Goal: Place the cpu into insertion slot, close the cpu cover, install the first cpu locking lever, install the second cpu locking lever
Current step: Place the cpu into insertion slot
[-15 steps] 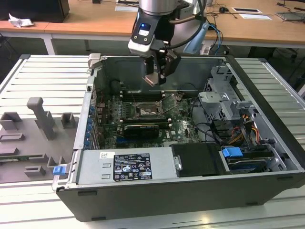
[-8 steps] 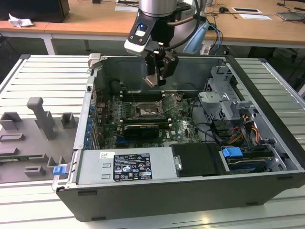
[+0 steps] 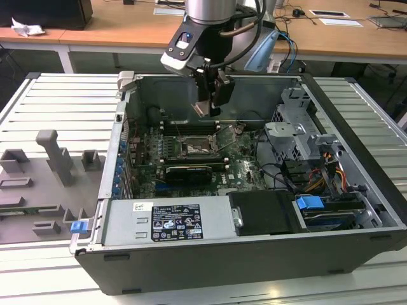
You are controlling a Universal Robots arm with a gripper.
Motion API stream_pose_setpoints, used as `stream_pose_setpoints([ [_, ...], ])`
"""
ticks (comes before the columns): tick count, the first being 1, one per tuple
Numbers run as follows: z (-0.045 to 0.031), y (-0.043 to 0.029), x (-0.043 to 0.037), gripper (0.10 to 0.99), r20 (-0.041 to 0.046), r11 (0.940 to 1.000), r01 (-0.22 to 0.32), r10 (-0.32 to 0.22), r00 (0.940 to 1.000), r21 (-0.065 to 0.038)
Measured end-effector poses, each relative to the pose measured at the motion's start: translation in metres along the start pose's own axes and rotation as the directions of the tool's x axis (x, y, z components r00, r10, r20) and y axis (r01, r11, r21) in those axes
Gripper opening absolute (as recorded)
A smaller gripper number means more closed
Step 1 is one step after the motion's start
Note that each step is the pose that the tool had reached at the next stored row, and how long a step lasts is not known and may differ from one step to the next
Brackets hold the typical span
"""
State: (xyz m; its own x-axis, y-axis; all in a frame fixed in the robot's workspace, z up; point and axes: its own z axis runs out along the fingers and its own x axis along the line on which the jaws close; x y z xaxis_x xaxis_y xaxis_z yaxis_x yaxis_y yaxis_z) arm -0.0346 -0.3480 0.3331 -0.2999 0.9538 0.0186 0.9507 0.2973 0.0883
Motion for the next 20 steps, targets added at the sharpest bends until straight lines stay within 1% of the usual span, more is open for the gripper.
stream_pose_setpoints([
  [2, 0.0015, -0.0001, 0.0000, 0.529, 0.0039, 0.9990, -0.045, 0.045, 0.9990, -0.001],
  [3, 0.0027, -0.0002, -0.0001, 0.529, 0.0065, 0.9972, -0.075, 0.075, 0.9972, -0.002],
  [4, 0.0033, -0.0003, 0.0000, 0.529, 0.0081, 0.9957, -0.093, 0.093, 0.9956, -0.002],
  [5, 0.0042, -0.0004, -0.0001, 0.529, 0.0103, 0.9929, -0.119, 0.119, 0.9929, -0.003],
  [8, 0.0062, -0.0006, -0.0001, 0.529, 0.0136, 0.9873, -0.159, 0.159, 0.9873, -0.004],
  [9, 0.0077, -0.0008, -0.0001, 0.529, 0.0141, 0.9865, -0.163, 0.164, 0.9864, -0.004],
  [14, 0.0181, -0.0021, -0.0002, 0.529, 0.0144, 0.9862, -0.166, 0.166, 0.9861, -0.004],
  [15, 0.0202, -0.0023, -0.0002, 0.529, 0.0148, 0.9852, -0.171, 0.171, 0.9851, -0.005],
  [16, 0.0209, -0.0024, -0.0002, 0.529, 0.0156, 0.9836, -0.180, 0.180, 0.9835, -0.005],
  [17, 0.0224, -0.0025, -0.0003, 0.529, 0.0179, 0.9782, -0.207, 0.207, 0.9781, -0.006],
  [18, 0.0233, -0.0026, -0.0002, 0.529, 0.0193, 0.9748, -0.223, 0.223, 0.9746, -0.006],
  [20, 0.0251, -0.0032, 0.0001, 0.529, 0.0207, 0.9706, -0.241, 0.241, 0.9704, -0.007],
])
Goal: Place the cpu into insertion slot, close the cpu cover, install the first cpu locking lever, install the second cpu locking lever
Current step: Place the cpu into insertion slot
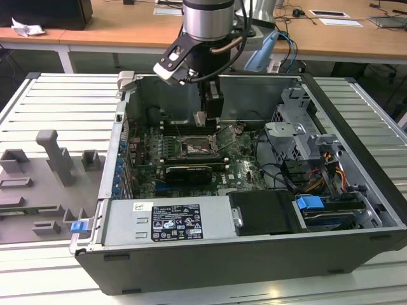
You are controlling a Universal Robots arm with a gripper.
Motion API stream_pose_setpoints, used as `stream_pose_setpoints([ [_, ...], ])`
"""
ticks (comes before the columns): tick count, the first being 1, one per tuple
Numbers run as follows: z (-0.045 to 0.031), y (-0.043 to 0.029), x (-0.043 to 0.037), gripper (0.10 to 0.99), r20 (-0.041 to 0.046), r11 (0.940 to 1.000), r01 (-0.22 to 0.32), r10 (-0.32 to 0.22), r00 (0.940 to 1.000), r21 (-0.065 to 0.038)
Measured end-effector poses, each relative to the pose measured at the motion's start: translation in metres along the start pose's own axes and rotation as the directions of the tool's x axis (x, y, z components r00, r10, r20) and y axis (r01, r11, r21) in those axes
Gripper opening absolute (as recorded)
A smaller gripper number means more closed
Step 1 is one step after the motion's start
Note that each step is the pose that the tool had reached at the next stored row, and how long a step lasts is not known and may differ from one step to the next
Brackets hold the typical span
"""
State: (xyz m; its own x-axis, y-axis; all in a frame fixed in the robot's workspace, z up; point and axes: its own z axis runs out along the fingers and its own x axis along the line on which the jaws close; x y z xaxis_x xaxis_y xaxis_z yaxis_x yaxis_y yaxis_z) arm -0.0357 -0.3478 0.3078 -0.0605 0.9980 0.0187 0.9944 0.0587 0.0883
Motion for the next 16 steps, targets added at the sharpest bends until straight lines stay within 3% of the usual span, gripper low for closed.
stream_pose_setpoints([
  [7, 0.0094, -0.0043, 0.0003, 0.529, 0.0036, 0.9991, -0.041, 0.041, 0.9991, -0.001],
  [16, 0.0166, -0.0049, 0.0001, 0.529, 0.0038, 0.9991, -0.042, 0.042, 0.9991, -0.001],
])
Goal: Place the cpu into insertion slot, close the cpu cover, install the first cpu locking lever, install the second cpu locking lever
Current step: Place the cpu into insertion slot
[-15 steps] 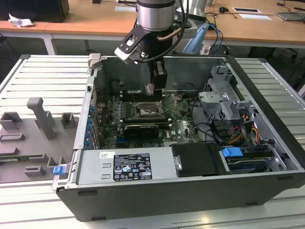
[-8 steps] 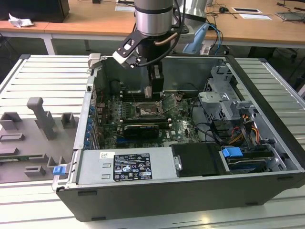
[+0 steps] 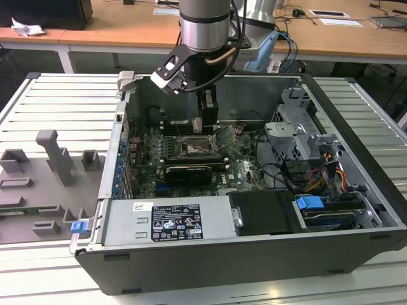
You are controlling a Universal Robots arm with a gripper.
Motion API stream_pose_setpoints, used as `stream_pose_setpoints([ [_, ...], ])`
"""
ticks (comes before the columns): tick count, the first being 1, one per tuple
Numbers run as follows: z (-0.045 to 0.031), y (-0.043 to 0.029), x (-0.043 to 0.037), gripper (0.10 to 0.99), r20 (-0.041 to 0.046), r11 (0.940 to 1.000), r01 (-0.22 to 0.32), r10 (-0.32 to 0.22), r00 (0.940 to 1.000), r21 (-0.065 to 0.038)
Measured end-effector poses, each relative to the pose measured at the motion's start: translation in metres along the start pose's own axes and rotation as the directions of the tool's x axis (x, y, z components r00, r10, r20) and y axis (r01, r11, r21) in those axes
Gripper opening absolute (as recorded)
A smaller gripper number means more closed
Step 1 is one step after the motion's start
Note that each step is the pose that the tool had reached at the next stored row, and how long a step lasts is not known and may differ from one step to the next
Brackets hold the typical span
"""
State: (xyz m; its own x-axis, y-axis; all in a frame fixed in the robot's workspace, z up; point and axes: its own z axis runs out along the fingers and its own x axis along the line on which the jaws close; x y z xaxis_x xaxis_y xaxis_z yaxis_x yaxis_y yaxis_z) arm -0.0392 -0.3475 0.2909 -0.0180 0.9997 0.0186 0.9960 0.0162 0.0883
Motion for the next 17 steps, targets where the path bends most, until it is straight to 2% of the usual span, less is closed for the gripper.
stream_pose_setpoints([
  [3, 0.0036, -0.0003, -0.0001, 0.529, 0.0000, 1.0000, 0.000, 0.000, 1.0000, 0.000],
  [10, 0.0202, -0.0019, 0.0023, 0.529, 0.0016, 0.9999, -0.016, 0.016, 0.9999, 0.000],
  [15, 0.0402, -0.0101, 0.0115, 0.529, 0.0015, 0.9999, -0.016, 0.016, 0.9999, 0.000],
  [17, 0.0447, -0.0118, 0.0139, 0.529, 0.0014, 0.9999, -0.016, 0.016, 0.9999, 0.000],
])
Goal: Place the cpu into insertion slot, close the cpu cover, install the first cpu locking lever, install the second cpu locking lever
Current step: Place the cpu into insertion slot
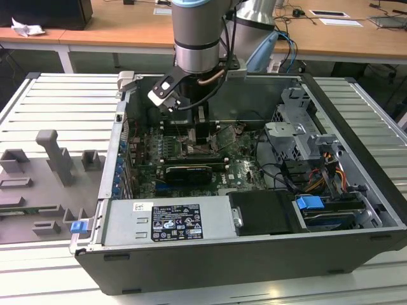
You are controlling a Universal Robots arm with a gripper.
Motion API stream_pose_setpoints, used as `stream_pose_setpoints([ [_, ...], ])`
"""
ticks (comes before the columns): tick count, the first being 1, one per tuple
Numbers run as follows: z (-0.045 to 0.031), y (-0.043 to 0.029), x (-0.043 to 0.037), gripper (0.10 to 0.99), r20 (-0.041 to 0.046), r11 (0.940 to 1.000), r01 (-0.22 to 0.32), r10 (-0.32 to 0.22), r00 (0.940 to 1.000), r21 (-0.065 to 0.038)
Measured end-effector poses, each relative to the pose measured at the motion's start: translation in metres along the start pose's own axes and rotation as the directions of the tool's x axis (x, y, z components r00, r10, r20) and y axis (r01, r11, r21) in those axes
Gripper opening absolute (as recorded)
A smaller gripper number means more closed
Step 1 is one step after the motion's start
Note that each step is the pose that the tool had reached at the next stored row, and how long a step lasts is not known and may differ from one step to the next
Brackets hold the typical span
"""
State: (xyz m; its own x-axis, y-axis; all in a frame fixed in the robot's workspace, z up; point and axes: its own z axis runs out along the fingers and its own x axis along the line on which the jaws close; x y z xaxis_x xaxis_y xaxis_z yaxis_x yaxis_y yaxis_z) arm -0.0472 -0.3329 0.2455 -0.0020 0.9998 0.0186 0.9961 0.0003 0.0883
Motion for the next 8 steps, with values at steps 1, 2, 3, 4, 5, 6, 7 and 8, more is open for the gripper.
stream_pose_setpoints([
  [1, 0.0028, -0.0005, 0.0008, 0.529, 0.0001, 1.0000, 0.000, 0.000, 1.0000, 0.000],
  [2, 0.0070, -0.0009, 0.0012, 0.529, 0.0001, 1.0000, 0.000, 0.000, 1.0000, 0.000],
  [3, 0.0111, -0.0013, 0.0018, 0.529, 0.0001, 1.0000, 0.000, 0.000, 1.0000, 0.000],
  [4, 0.0148, -0.0016, 0.0021, 0.529, 0.0001, 1.0000, 0.000, 0.000, 1.0000, 0.000],
  [5, 0.0168, -0.0018, 0.0021, 0.529, 0.0000, 1.0000, 0.000, 0.000, 1.0000, 0.000],
  [6, 0.0181, -0.0021, 0.0022, 0.529, 0.0000, 1.0000, 0.000, 0.000, 1.0000, 0.000],
  [7, 0.0200, -0.0025, 0.0026, 0.529, -0.0001, 1.0000, 0.000, 0.000, 1.0000, 0.000],
  [8, 0.0209, -0.0026, 0.0035, 0.529, 0.0002, 1.0000, 0.000, 0.000, 1.0000, 0.000],
])
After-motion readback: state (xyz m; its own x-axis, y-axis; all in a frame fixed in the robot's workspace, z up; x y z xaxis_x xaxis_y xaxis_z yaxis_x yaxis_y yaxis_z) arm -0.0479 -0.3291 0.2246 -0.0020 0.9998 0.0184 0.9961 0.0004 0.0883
